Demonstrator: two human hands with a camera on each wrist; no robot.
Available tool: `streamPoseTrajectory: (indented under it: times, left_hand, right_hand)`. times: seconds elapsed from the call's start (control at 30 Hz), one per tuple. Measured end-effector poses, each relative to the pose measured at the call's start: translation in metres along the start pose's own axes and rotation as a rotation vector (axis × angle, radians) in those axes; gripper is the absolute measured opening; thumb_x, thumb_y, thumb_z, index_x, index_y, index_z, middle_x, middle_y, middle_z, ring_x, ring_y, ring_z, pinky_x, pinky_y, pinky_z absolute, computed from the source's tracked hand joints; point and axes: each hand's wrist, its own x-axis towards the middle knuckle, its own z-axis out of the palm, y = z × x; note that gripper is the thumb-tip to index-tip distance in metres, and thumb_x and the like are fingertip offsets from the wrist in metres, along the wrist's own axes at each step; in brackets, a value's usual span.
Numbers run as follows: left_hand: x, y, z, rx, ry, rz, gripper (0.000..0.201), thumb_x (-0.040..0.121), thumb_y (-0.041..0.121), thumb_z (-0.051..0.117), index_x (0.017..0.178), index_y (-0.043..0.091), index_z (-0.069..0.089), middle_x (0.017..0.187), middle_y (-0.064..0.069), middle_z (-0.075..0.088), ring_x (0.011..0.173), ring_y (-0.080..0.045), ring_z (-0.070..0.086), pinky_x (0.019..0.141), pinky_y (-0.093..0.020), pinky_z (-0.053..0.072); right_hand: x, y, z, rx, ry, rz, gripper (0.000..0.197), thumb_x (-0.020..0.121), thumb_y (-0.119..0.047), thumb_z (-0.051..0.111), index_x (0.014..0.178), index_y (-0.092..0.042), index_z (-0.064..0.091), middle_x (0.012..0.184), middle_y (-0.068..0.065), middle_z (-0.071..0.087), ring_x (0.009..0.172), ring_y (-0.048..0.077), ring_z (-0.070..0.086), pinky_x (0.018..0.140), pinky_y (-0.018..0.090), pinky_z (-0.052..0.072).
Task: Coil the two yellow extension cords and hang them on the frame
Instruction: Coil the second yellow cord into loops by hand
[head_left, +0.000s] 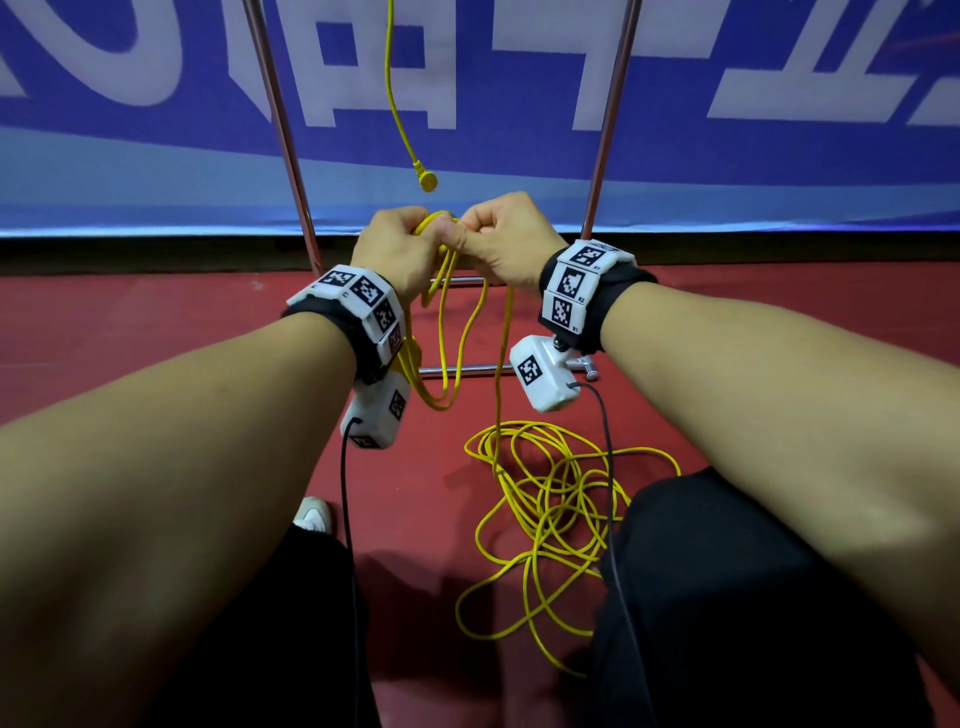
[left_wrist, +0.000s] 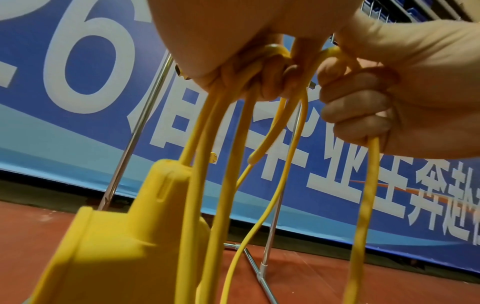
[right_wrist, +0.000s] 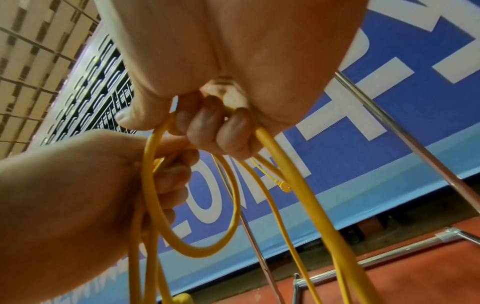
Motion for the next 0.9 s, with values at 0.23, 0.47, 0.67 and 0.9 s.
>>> streamPoseTrajectory:
  times: [0.23,0.47,0.67,0.9]
  left_hand:
    - [0.000,0.004,0.003,-0.176,-0.018,-0.037,0.047,0.093,0.038,0.055,0.093,-0.006,0.070,0.076,-0.011,0.071,0.066,-0.018,0.059,0.066,-0.033,0.048]
    - [0.009,0.009,0.001,-0.163,0.081,-0.062,0.040,0.100,0.039,0.054,0.068,0.015,0.059,0.069,-0.007,0.057,0.061,-0.021,0.049,0.060,-0.028,0.040]
    - [0.016,-0.004,-0.008,-0.196,0.112,-0.074,0.043,0.095,0.045,0.054,0.061,0.017,0.056,0.066,-0.011,0.048,0.063,-0.022,0.044,0.063,-0.033,0.038]
    - [0.005,-0.010,-0.001,-0.169,-0.075,-0.077,0.043,0.101,0.023,0.055,0.060,0.011,0.053,0.039,0.005,0.046,0.031,-0.005,0.038,0.041,-0.017,0.034]
  right_hand:
    - [0.001,-0.002,0.003,0.043,0.036,0.003,0.039,0.089,-0.042,0.071,0.065,-0.014,0.059,0.050,-0.002,0.040,0.046,0.015,0.031,0.047,0.024,0.026]
    - [-0.012,0.022,-0.007,-0.027,-0.164,0.075,0.036,0.096,-0.035,0.064,0.072,-0.007,0.060,0.064,0.010,0.057,0.061,0.022,0.051,0.060,0.028,0.041]
    - [-0.023,0.051,-0.022,0.051,-0.210,0.312,0.042,0.100,-0.046,0.053,0.074,-0.013,0.053,0.056,0.004,0.055,0.047,0.014,0.054,0.055,0.026,0.043]
    - [-0.005,0.027,-0.029,-0.044,0.130,0.151,0.046,0.094,-0.049,0.061,0.065,-0.013,0.068,0.041,-0.010,0.039,0.044,0.011,0.033,0.050,0.024,0.031]
